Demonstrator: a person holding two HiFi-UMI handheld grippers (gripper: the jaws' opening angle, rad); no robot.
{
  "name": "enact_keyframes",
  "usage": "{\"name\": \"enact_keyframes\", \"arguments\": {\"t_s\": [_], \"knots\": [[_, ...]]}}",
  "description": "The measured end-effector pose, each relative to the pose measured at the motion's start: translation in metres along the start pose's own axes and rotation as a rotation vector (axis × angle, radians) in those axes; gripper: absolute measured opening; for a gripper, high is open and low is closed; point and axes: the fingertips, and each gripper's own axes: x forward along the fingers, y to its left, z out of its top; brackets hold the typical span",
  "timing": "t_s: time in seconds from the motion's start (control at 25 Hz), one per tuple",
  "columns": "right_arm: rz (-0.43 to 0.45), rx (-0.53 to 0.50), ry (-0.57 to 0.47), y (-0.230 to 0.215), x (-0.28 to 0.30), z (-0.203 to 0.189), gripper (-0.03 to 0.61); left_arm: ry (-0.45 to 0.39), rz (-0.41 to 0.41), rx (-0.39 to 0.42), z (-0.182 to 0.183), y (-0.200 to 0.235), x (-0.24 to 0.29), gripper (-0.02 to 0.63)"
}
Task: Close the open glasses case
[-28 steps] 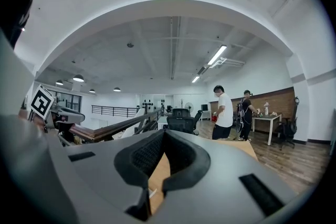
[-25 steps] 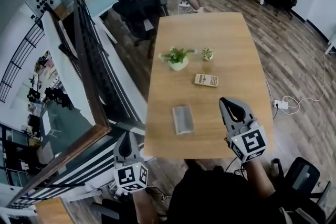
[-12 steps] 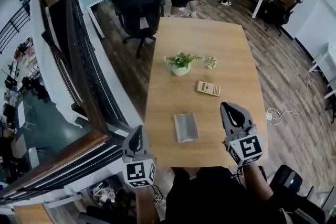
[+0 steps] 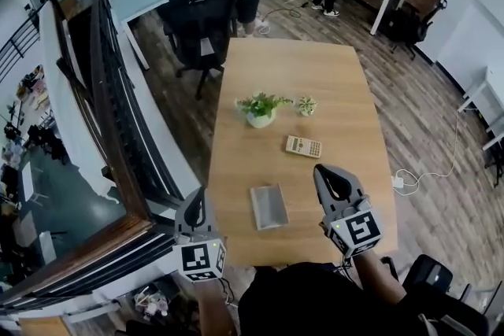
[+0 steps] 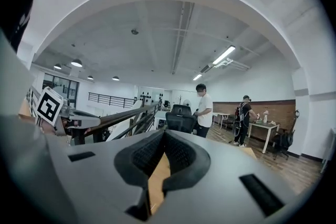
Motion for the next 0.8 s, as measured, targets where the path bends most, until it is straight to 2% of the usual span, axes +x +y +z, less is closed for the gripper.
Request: {"name": "enact_keyframes", "arguments": {"t_s": [0.28,0.48,0.8], "knots": [[-0.029,0.101,0.058,-0.013,-0.004,-0.031,0.014,0.042,-0.025,0.017,-0.003,-0.018,0.014,-0.003],[-0.040,0.093,0.025,-0.014,-0.005,-0.035,0.014,0.066,-0.045,0.023,-0.009,-0.016,0.015,-0.003],[-0.078,0.134,0.041,-0.015,-0.005,-0.044,0.022,0.080,-0.085,0.046,-0.004,-0.017,0.015,-0.003]]}}
